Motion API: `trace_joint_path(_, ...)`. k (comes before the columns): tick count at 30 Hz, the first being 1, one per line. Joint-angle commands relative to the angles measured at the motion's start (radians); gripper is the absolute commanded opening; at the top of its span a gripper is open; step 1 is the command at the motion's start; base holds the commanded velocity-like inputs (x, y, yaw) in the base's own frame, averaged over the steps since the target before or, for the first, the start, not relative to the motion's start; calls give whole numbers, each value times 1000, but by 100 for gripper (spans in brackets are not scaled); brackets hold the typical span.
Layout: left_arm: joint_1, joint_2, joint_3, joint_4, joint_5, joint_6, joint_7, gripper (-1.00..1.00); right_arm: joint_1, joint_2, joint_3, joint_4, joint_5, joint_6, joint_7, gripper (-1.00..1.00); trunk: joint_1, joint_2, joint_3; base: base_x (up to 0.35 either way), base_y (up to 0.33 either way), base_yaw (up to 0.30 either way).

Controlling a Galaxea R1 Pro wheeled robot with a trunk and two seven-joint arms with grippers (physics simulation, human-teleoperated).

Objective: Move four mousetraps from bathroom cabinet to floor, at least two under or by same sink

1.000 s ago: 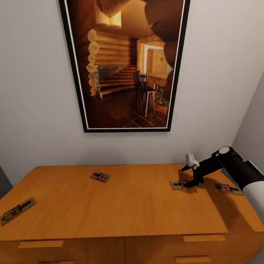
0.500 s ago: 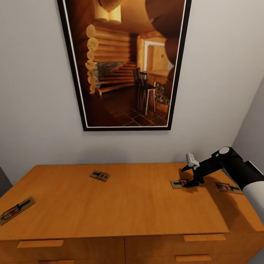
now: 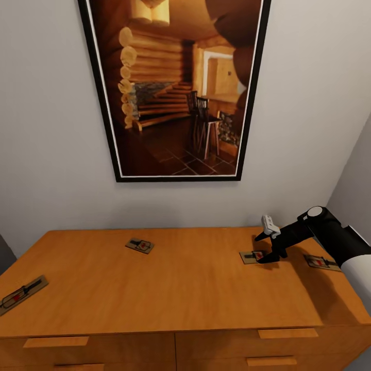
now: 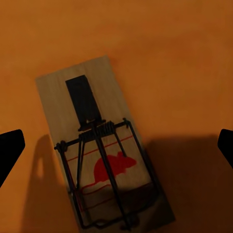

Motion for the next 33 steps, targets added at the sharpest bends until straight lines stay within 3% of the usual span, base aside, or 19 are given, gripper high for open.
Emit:
trace_joint_path(1,-2,-1,-8,4,0,-7,6,100,-1,-1,2,-1,1,10,3,100,0,-1,-2,0,0,0)
trace_joint_path(33,-2,-1,-8,4,0,-7,6,100,-1,0,4,25,1,8,-2,100,0,-1,-36,0,0,0)
